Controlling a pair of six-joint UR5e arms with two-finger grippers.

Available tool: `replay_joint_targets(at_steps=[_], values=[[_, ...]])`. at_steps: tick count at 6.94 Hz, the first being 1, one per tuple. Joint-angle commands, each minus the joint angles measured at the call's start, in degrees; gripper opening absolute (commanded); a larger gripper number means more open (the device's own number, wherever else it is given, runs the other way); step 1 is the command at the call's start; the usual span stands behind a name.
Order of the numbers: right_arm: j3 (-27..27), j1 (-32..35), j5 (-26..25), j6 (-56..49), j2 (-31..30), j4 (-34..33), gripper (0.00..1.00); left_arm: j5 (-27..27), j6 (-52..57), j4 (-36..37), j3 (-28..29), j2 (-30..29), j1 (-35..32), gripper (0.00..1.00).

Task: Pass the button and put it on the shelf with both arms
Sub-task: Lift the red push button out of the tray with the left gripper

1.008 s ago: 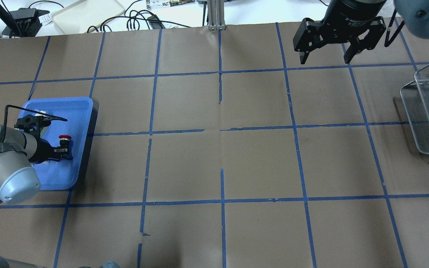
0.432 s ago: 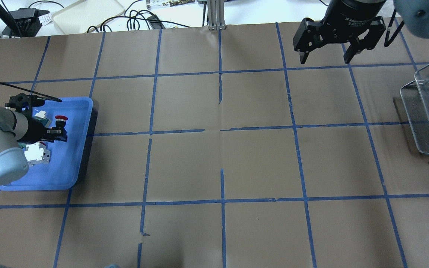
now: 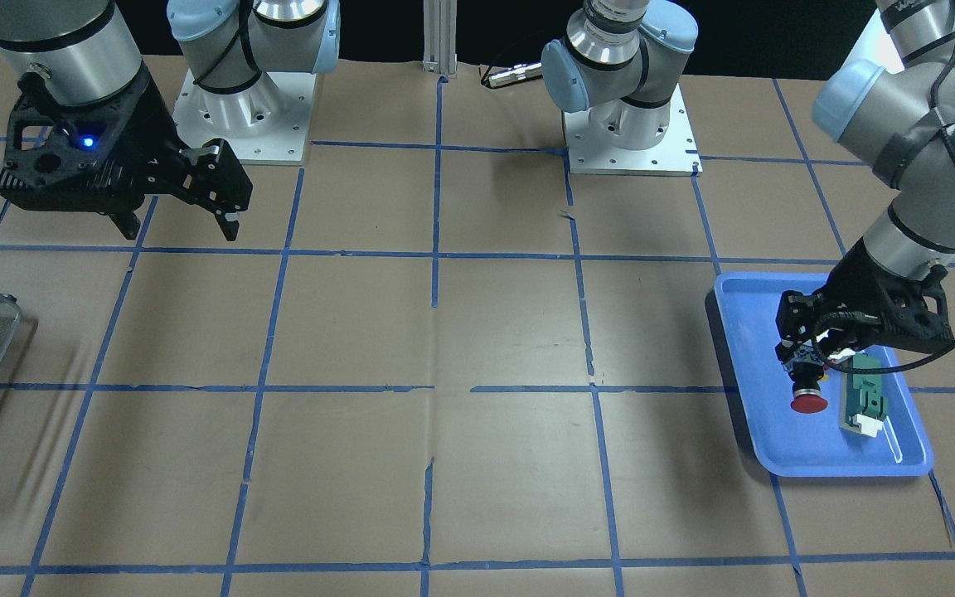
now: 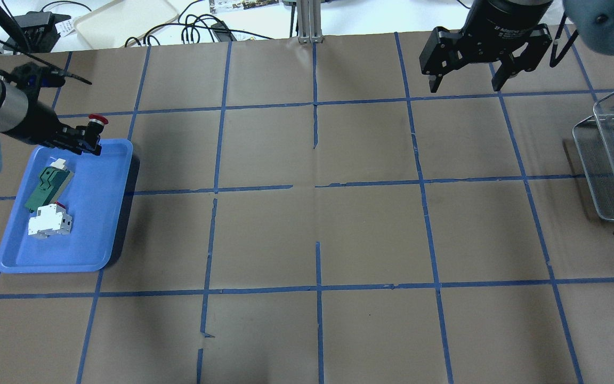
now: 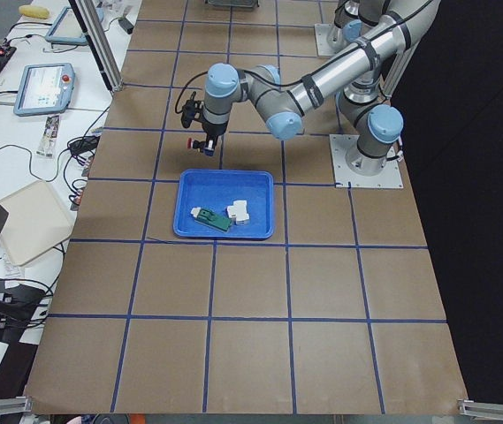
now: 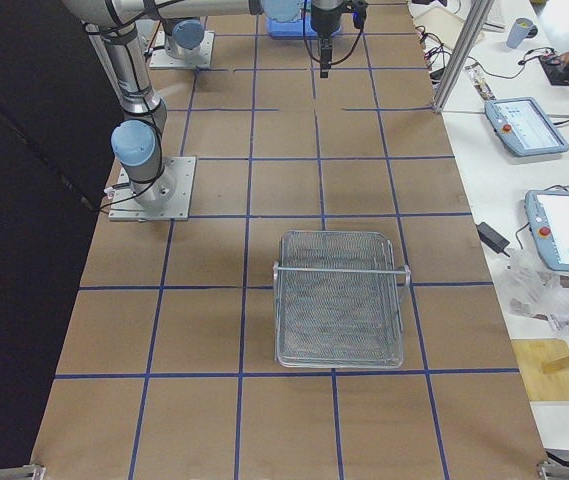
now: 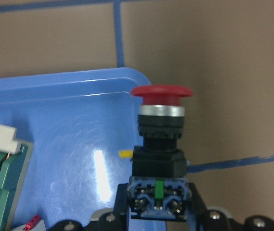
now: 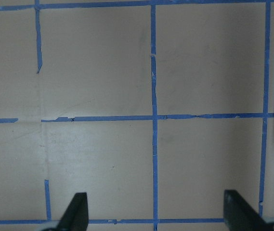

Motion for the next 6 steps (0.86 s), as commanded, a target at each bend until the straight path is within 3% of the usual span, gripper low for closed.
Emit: replay_joint_targets(at_steps=[1, 4, 5, 6], values=[[-0.1, -0.4, 0.0, -0.8, 0.2, -0.1, 1.00, -3.8, 6.1, -6.9, 6.9, 0.7, -9.2, 0.27], [0.0, -3.0, 0.0, -9.0, 0.1, 0.0, 1.00, -6.2, 31.1, -7.8, 6.3, -0.4, -16.3, 0.13], [0.0, -3.5, 1.1, -10.9, 0.1, 0.0, 1.00, -6.4, 37.4, -7.7, 6.8, -0.8, -17.9, 0.02], [0.1, -4.5, 4.4, -15.1, 0.1, 0.1, 1.00, -12.2, 45.6, -7.1, 6.5, -1.0, -20.2, 0.00]])
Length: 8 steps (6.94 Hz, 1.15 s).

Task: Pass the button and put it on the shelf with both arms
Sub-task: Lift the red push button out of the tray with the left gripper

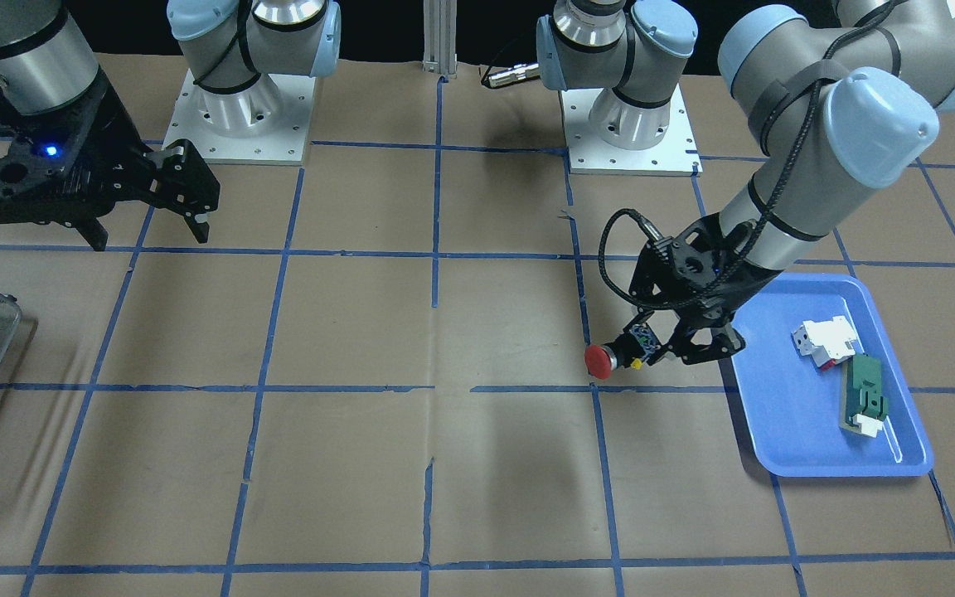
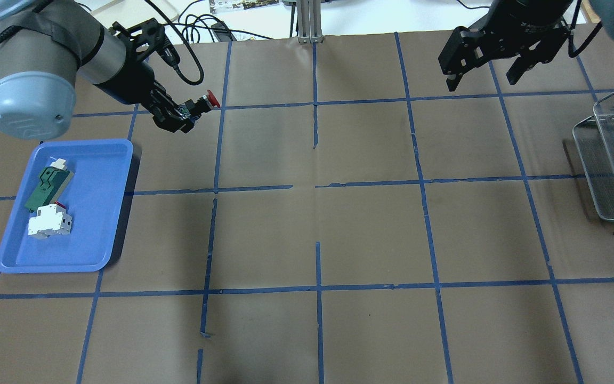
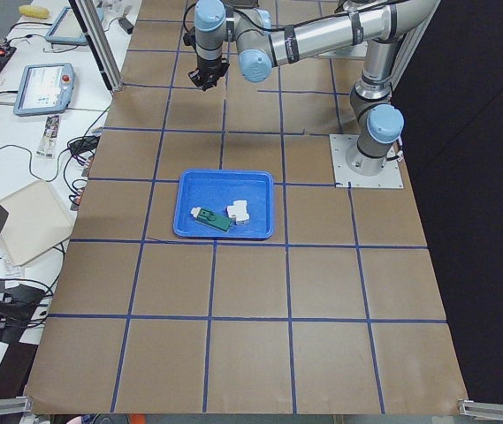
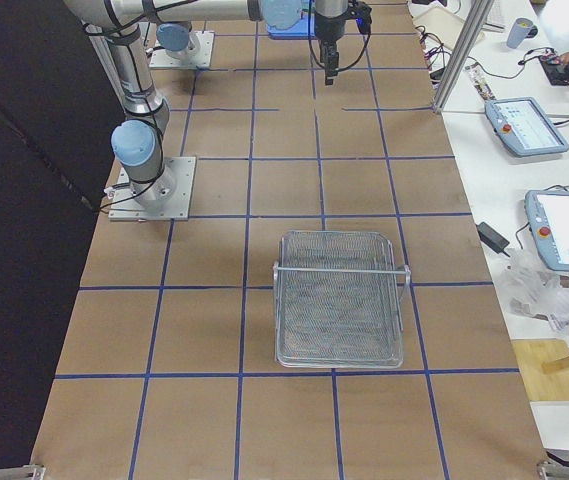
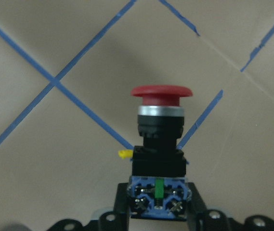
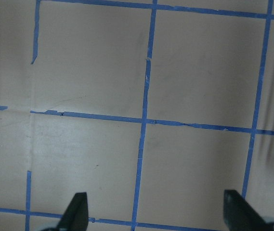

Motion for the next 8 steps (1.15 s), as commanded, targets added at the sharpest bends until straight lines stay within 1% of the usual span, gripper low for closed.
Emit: replay_joint_targets(at_steps=[1, 2, 3, 4, 5, 6, 7, 8], values=[[0.7, -1.5, 5.5, -8.1, 0.0, 0.2, 1.00, -9.9, 11.0, 0.5, 0.3, -0.4, -4.0, 0.00], [1.9, -1.5, 9.1, -13.5, 0.2, 0.0, 1.00, -19.4, 11.2, 0.4, -0.4, -0.7, -4.1, 0.00], [2.4, -1.2, 15.7, -16.4, 0.3, -0.6, 1.00, -23.1, 12.7, 0.2, -1.3, -1.3, -4.2, 0.00], [3.0, -0.7, 18.9, -16.5, 1.4, -2.3, 1.00, -29.4, 15.0, 0.1, -3.3, -1.6, -4.9, 0.00], [3.1, 0.3, 19.8, -14.7, 1.6, -3.9, 1.00, -32.0, 15.9, 0.2, -4.9, -1.6, -5.0, 0.00], [3.4, 3.1, 19.9, -18.6, 2.3, -6.5, 1.00, -32.3, 16.8, 0.6, -7.0, -1.7, -5.6, 0.00], [4.1, 7.7, 19.4, -22.9, 4.4, -13.0, 1.00, -32.5, 17.4, 1.0, -8.1, -1.4, -6.0, 0.00], [4.2, 12.6, 19.3, -23.8, 5.5, -16.9, 1.00, -34.2, 17.6, 1.1, -8.3, -1.2, -6.1, 0.00]])
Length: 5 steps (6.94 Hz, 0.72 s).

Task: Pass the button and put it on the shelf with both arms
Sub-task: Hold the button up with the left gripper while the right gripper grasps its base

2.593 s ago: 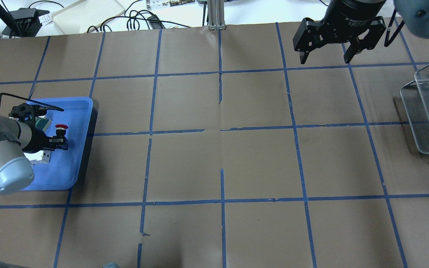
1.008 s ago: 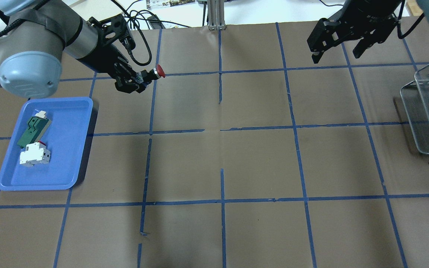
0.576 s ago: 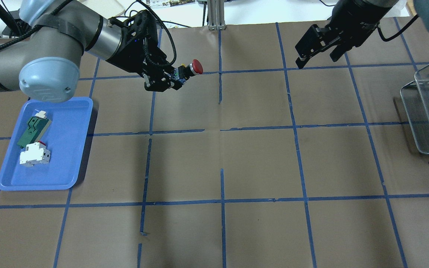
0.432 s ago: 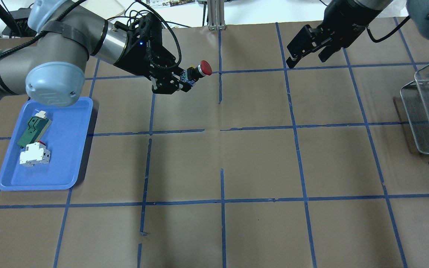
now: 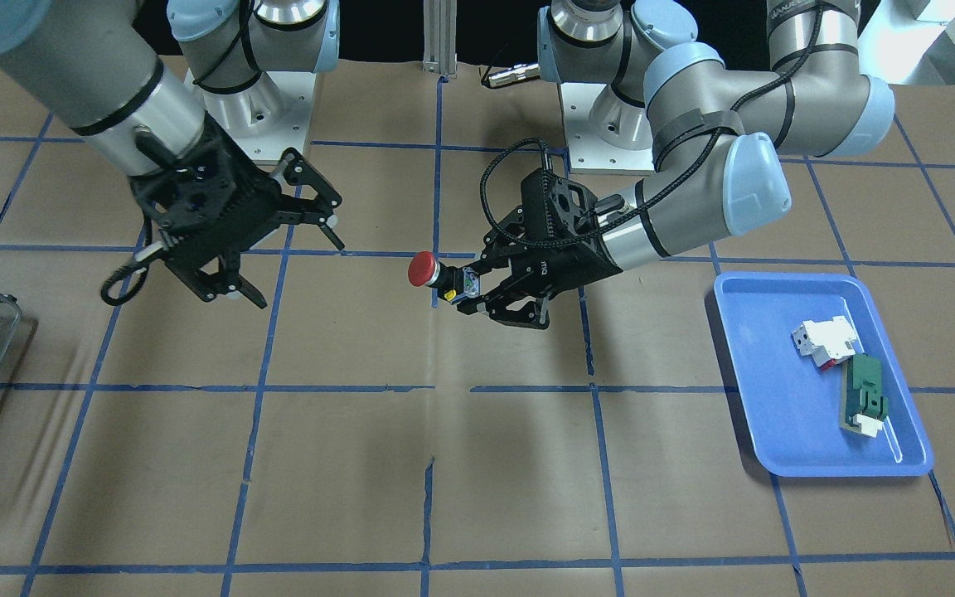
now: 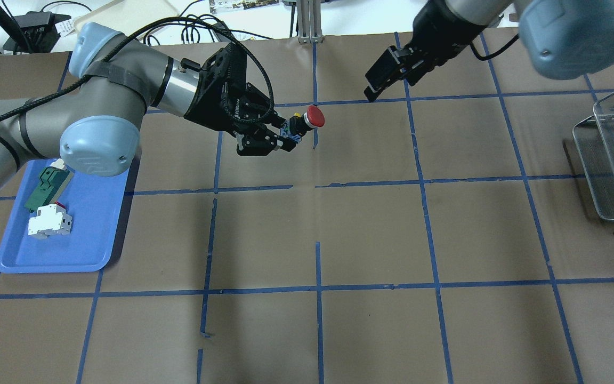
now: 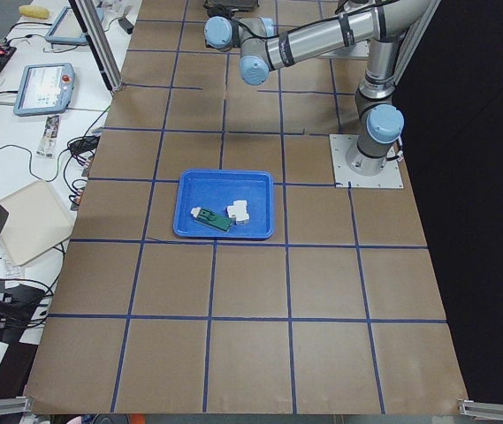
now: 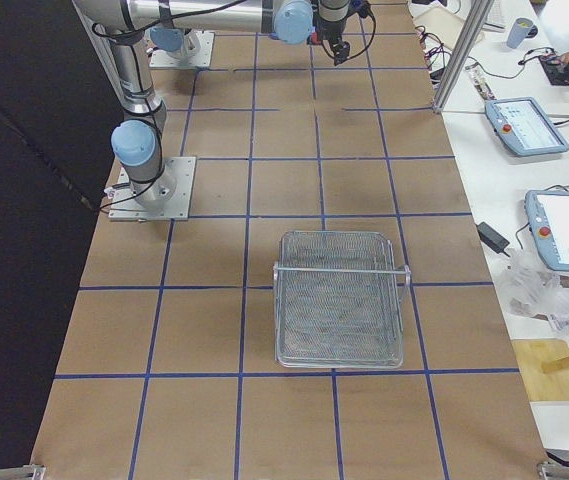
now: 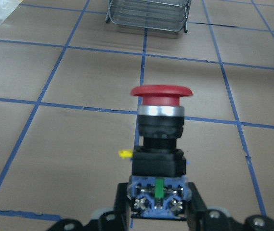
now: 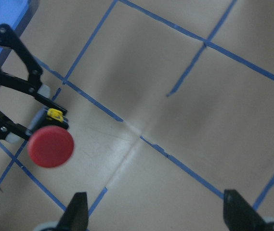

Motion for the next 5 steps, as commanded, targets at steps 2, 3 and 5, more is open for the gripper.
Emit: replay_joint_targets(at_steps=[2, 3, 5], values=[[2.4, 7.4, 0.7, -15.9, 2.1, -8.2, 0.97, -2.4, -0.5, 0.2, -0.5, 1.1, -0.2, 0.00], [4.5, 7.4, 3.7, -20.9, 1.9, -8.2, 0.96, -2.4, -0.3, 0.1, -0.7, 1.4, -0.1, 0.00], [5.3, 7.6, 4.1, -23.7, 0.3, -7.5, 0.97, -2.3, -0.2, 0.1, -0.9, 2.0, -0.1, 0.00]])
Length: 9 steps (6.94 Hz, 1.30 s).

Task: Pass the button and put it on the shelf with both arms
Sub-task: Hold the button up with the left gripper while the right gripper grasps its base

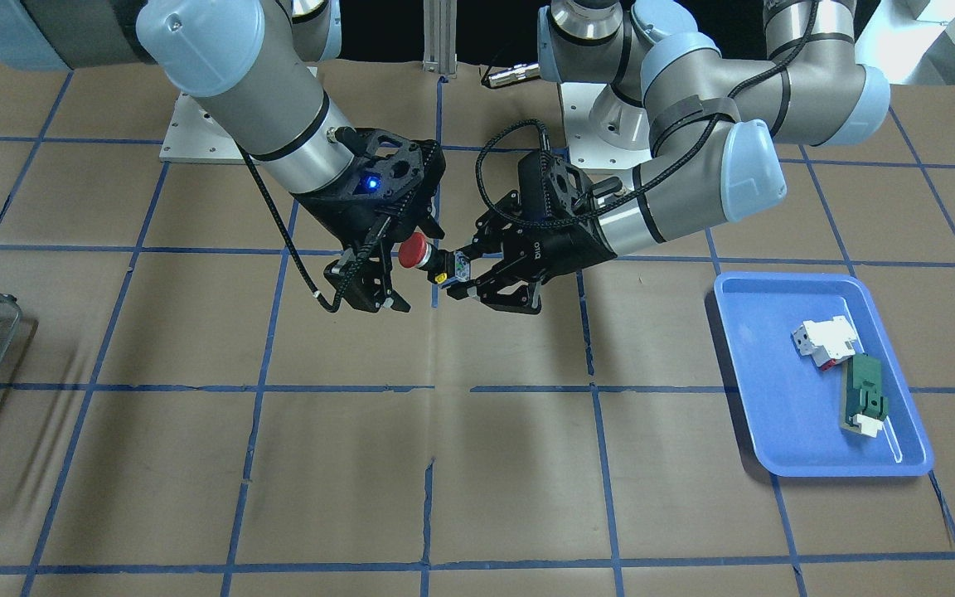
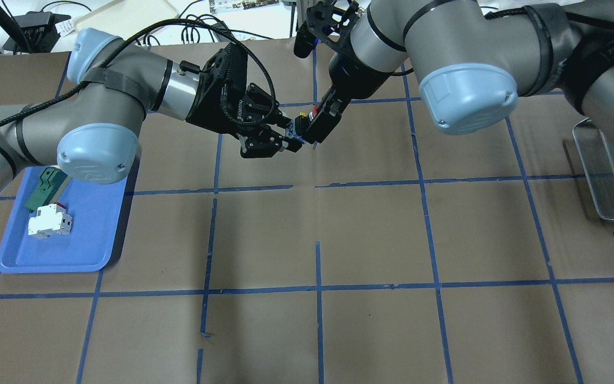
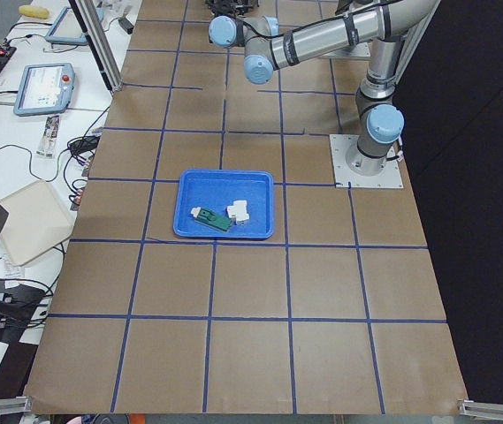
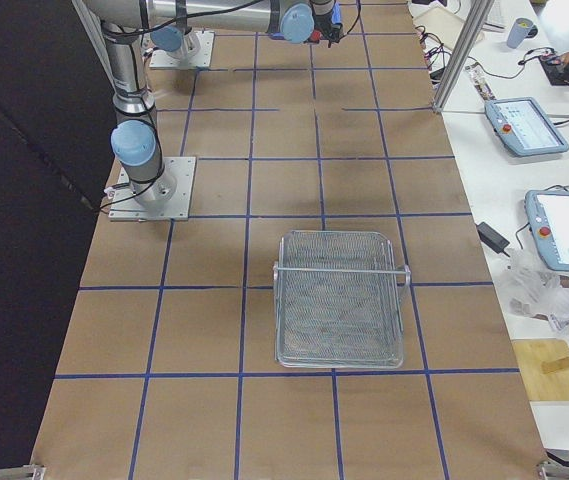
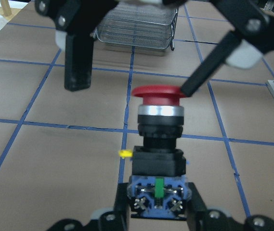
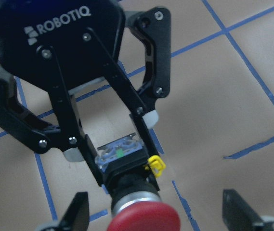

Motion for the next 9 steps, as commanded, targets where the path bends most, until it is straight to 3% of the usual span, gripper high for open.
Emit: replay_joint_targets(at_steps=[1, 2, 3, 4, 5, 6, 7, 9], values=[[0.6, 0.2, 0.5, -1.4, -2.7, 3.0, 0.96, 0.0, 0.0, 0.0, -0.1, 0.6, 0.1, 0.00], [0.6, 0.2, 0.5, -1.4, -3.2, 3.6, 0.95, 0.1, 0.0, 0.0, -0.1, 0.7, 0.0, 0.00], [0.6, 0.4, 0.5, -1.7, -3.2, 3.4, 0.62, 0.2, 0.0, 0.0, -0.1, 0.8, 0.0, 0.00], [0.6, 0.5, 0.6, -1.9, -3.0, 2.7, 0.54, 0.2, 0.0, 0.0, -0.1, 0.8, 0.0, 0.00], [0.5, 0.5, 0.6, -1.9, -2.9, 2.5, 0.52, 0.2, 0.0, 0.0, -0.1, 0.8, 0.0, 0.00], [0.5, 0.5, 0.7, -1.8, -2.7, 2.3, 0.40, 0.5, 0.0, 0.0, -0.1, 1.1, 0.0, 0.00], [0.6, 0.5, 1.9, -1.9, -2.7, 2.1, 0.11, 0.6, 0.0, 0.0, -0.1, 1.3, 0.0, 0.00], [0.4, 0.5, 1.9, -1.9, -2.4, 2.0, 0.01, 0.6, 0.0, 0.0, -0.1, 1.4, 0.0, 0.00]])
